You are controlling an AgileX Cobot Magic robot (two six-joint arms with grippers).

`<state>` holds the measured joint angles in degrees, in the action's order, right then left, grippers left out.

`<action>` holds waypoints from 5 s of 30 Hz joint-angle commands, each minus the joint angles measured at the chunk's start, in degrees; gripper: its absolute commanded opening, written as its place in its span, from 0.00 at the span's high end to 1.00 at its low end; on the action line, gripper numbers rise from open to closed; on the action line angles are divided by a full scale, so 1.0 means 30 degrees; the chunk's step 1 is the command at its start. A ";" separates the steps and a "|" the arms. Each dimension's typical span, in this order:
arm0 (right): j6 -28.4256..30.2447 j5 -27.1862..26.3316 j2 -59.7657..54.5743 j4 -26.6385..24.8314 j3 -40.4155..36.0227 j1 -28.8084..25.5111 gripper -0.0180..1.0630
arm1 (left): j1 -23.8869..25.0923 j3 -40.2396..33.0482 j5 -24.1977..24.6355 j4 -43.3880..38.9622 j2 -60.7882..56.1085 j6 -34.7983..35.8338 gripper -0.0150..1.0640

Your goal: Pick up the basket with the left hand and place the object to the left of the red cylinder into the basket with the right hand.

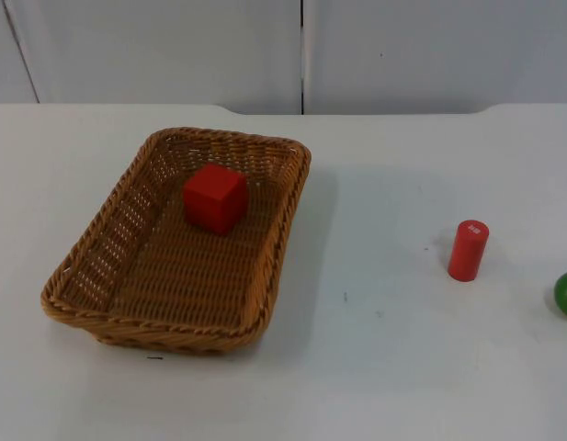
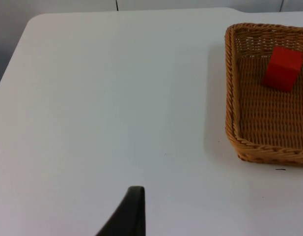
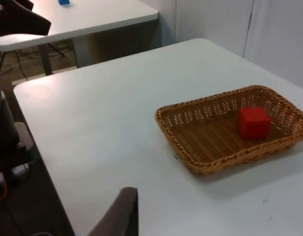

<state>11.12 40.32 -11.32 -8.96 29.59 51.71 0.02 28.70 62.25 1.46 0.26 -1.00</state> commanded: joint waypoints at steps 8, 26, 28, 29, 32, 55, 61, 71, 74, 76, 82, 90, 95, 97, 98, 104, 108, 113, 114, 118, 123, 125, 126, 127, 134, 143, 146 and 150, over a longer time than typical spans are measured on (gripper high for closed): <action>-0.3945 0.2149 0.3011 0.2986 0.0062 0.0034 0.06 | 0.0019 -0.0124 -0.0216 0.0181 -0.0088 0.0140 0.01; -0.3060 0.6309 0.3772 0.2449 0.0786 0.0034 0.06 | 0.0019 -0.0124 -0.0216 0.0225 -0.0088 0.0089 0.01; -0.3026 0.6898 0.3772 0.2483 0.0956 0.0034 0.06 | 0.0019 -0.0124 -0.0216 0.0225 -0.0088 0.0089 0.01; -0.3026 0.6898 0.3772 0.2483 0.0956 0.0034 0.06 | 0.0019 -0.0124 -0.0216 0.0225 -0.0088 0.0089 0.01; -0.3026 0.7038 0.3772 0.2518 0.0839 0.0034 0.06 | 0.0019 -0.0124 -0.0216 0.0225 -0.0088 0.0089 0.01; -0.3388 0.7191 0.3772 0.2727 -0.0044 0.0034 0.06 | 0.0019 -0.0124 -0.0216 0.0225 -0.0088 0.0089 0.01; -0.3401 0.7191 0.3772 0.2761 -0.0044 0.0034 0.01 | 0.0019 -0.0124 -0.0216 0.0225 -0.0088 0.0089 0.01; -0.3565 0.7191 0.3772 0.2885 -0.0044 0.0034 0.01 | 0.0019 -0.0124 -0.0216 0.0225 -0.0088 0.0089 0.01; -0.3565 0.7191 0.3772 0.2885 -0.0044 0.0034 0.01 | 0.0019 -0.0124 -0.0216 0.0225 -0.0088 0.0089 0.01; -0.3565 0.7191 0.3772 0.2885 -0.0044 0.0034 0.01 | 0.0019 -0.0124 -0.0216 0.0225 -0.0088 0.0089 0.01; -0.3707 0.7157 0.3772 0.2880 -0.0044 0.0034 0.01 | 0.0019 -0.0124 -0.0216 0.0225 -0.0088 0.0089 0.01; -0.3707 0.7157 0.3772 0.2986 -0.0044 -0.0048 0.01 | 0.0019 -0.0124 -0.0216 0.0225 -0.0088 0.0101 0.01; -0.3707 0.7157 0.3772 0.2986 -0.0044 -0.0048 0.01 | 0.0019 -0.0124 -0.0216 0.0225 -0.0088 0.0101 0.01; -0.3707 0.7157 0.3772 0.2986 -0.0044 -0.0048 0.01 | 0.0019 -0.0124 -0.0216 0.0225 -0.0088 0.0101 0.01; -0.3707 0.7157 0.3772 0.2986 -0.0044 -0.0048 0.01 | 0.0019 -0.0124 -0.0216 0.0225 -0.0088 0.0101 0.01; -0.3707 0.7157 0.3772 0.2986 -0.0044 -0.0879 0.01 | 0.0019 -0.0124 -0.0216 0.0225 -0.0088 0.0101 0.01; -0.3707 0.7157 0.3772 0.2880 -0.0044 -0.2541 0.01 | 0.0019 -0.0124 -0.0216 0.0225 -0.0088 0.0101 0.01; -0.3707 0.7157 0.3772 0.2822 -0.0044 -0.4169 0.01 | 0.0019 -0.0124 -0.0216 0.0225 -0.0088 0.0101 0.01; -0.3707 0.7157 0.3772 0.2822 -0.0044 -0.4545 0.01 | 0.0019 -0.0124 -0.0216 0.0225 -0.0088 0.0101 0.01; -0.3707 0.7157 0.3772 0.2822 -0.0044 -0.5398 0.01 | 0.0019 -0.0124 -0.0216 0.0225 -0.0088 0.0101 0.01; -0.3707 0.7157 0.3772 0.2822 -0.0044 -0.6667 0.01 | 0.0019 -0.0124 -0.0216 0.0225 -0.0088 0.0101 0.01; -0.3707 0.7157 0.3772 0.2822 -0.0044 -0.7255 0.01 | 0.0019 -0.0124 -0.0216 0.0225 -0.0088 0.0101 0.01; -0.3707 0.7157 0.3772 0.2822 -0.0044 -0.7586 0.01 | 0.0019 -0.0124 -0.0216 0.0225 -0.0088 0.0101 0.01; -0.3707 0.7157 0.3772 0.2822 -0.0044 -0.7931 0.01 | 0.0019 -0.0124 -0.0216 0.0225 -0.0088 0.0101 0.01; -0.3707 0.7157 0.3772 0.2822 -0.0044 -0.9822 0.01 | 0.0019 -0.0124 -0.0216 0.0225 -0.0088 0.0101 0.01; -0.3858 0.7157 0.3772 0.2822 -0.0044 -1.1988 0.01 | 0.0019 -0.0124 -0.0216 0.0225 -0.0088 0.0101 0.01; -0.3858 0.7157 0.3772 0.2822 -0.0044 -1.2846 0.01 | 0.0019 -0.0124 -0.0216 0.0225 -0.0088 0.0101 0.01; -0.3858 0.7157 0.3772 0.2860 -0.0044 -1.3654 0.01 | 0.0019 -0.0124 -0.0216 0.0225 -0.0088 0.0101 0.01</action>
<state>0.00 62.04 -0.22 -0.44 29.60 11.29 0.02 28.70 62.25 1.59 0.26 -1.00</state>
